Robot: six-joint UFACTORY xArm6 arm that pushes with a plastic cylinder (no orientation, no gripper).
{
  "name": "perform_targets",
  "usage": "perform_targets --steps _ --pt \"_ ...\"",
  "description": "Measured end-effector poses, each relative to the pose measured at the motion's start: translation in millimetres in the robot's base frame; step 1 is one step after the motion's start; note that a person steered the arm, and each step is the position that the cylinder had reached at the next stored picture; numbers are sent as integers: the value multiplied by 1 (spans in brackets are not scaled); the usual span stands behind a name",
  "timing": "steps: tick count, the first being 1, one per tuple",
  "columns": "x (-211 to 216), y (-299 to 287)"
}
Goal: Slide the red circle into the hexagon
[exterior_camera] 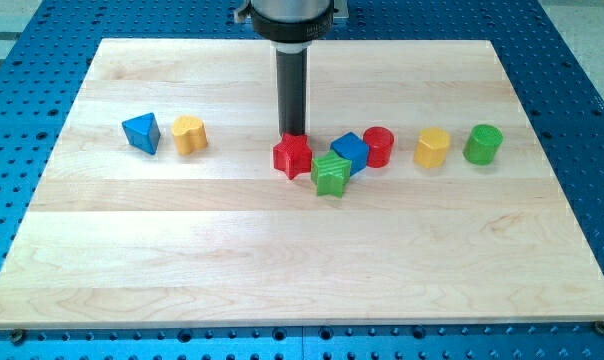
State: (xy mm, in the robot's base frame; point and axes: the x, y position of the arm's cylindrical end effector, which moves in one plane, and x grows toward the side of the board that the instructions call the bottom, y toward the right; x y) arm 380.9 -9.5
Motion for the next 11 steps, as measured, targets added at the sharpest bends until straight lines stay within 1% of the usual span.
perform_targets --steps 4,6,8,9,10,11 --pt "-5 0" --pt "1 0" --pt "18 1" --pt "19 27" --pt "13 39" --pt "23 75"
